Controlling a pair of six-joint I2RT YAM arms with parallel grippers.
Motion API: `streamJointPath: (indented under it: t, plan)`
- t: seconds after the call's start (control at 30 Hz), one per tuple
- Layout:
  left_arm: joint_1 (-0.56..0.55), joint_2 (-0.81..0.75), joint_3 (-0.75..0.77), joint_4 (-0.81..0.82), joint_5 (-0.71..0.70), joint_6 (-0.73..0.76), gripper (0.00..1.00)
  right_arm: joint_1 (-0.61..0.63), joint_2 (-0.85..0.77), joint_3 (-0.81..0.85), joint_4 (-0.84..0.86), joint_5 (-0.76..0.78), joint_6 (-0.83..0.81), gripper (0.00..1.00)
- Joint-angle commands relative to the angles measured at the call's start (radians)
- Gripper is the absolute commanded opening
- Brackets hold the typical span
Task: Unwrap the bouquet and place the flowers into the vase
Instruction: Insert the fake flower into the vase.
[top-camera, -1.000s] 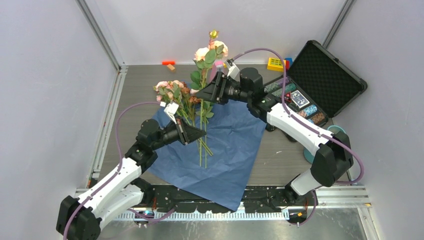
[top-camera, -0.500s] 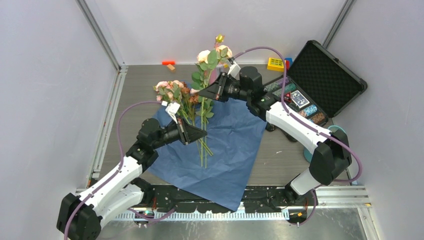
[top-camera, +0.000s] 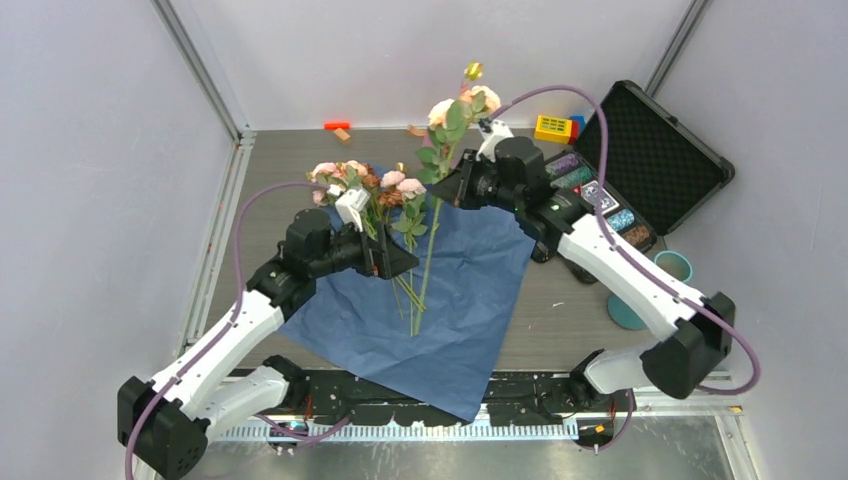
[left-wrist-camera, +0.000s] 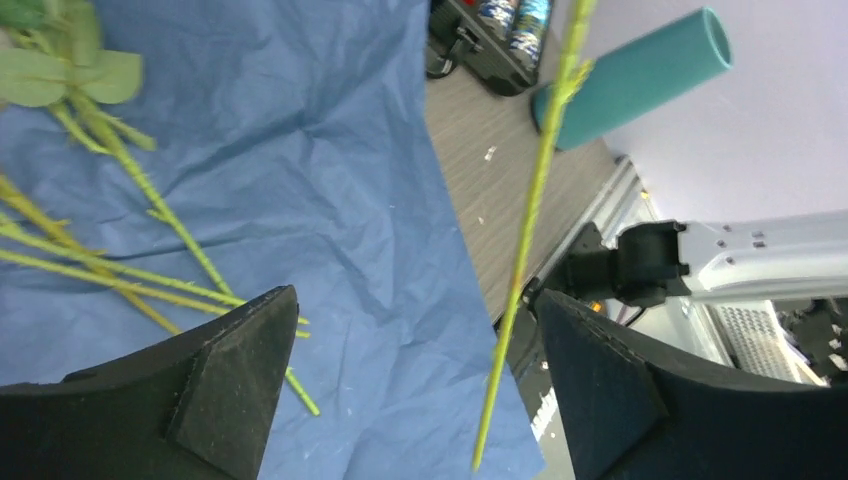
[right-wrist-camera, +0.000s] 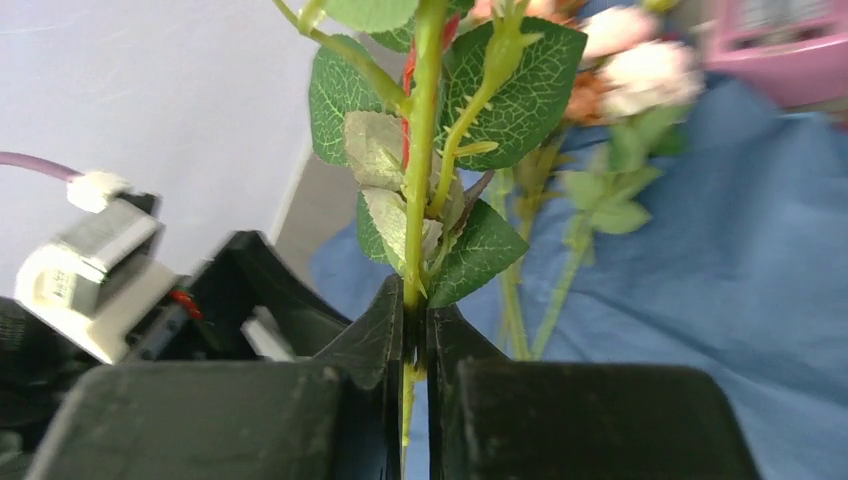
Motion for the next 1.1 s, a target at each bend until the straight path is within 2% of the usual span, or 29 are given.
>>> streamJointPath:
  t: [0.0,0.17,0.23,0.3,0.5,0.63,0.7,0.73,0.87,0.97,1.07]
  plan:
    - [0.040,0.037,0.153,-0.280,-0.102,0.155,0.95,0.004,-0.137,0.112,-0.241,0.379,-0.232,0.00]
    - [0.186,0.131,0.324,-0.529,-0.136,0.329,0.98,-0.001,-0.221,0.155,-0.420,0.746,-0.405,0.00]
    - [0.298,0.157,0.366,-0.577,-0.130,0.363,0.99,-0.009,-0.253,0.160,-0.450,0.874,-0.458,0.00]
    - [0.347,0.176,0.380,-0.580,-0.165,0.349,0.99,-0.019,-0.286,0.166,-0.461,0.980,-0.508,0.00]
    - [0.359,0.203,0.348,-0.536,-0.366,0.345,0.99,-0.046,-0.346,0.238,-0.436,1.266,-0.665,0.00]
    - [0.353,0.206,0.351,-0.572,-0.419,0.396,0.99,-0.053,-0.358,0.257,-0.290,1.426,-0.877,0.00]
    - [0.333,0.204,0.339,-0.576,-0.458,0.400,0.99,-0.060,-0.361,0.247,-0.151,1.490,-1.023,0.00]
    - [0.329,0.202,0.333,-0.575,-0.450,0.405,0.99,-0.069,-0.362,0.229,-0.023,1.515,-1.137,0.00]
    - [0.324,0.188,0.327,-0.567,-0.462,0.418,0.99,-0.132,-0.361,0.168,0.346,1.518,-1.416,0.00]
    - [0.323,0.179,0.327,-0.568,-0.468,0.423,0.99,-0.225,-0.336,0.198,0.323,1.477,-1.370,0.00]
    - [0.323,0.174,0.323,-0.570,-0.469,0.425,0.99,-0.333,-0.318,0.242,0.185,1.407,-1.277,0.00]
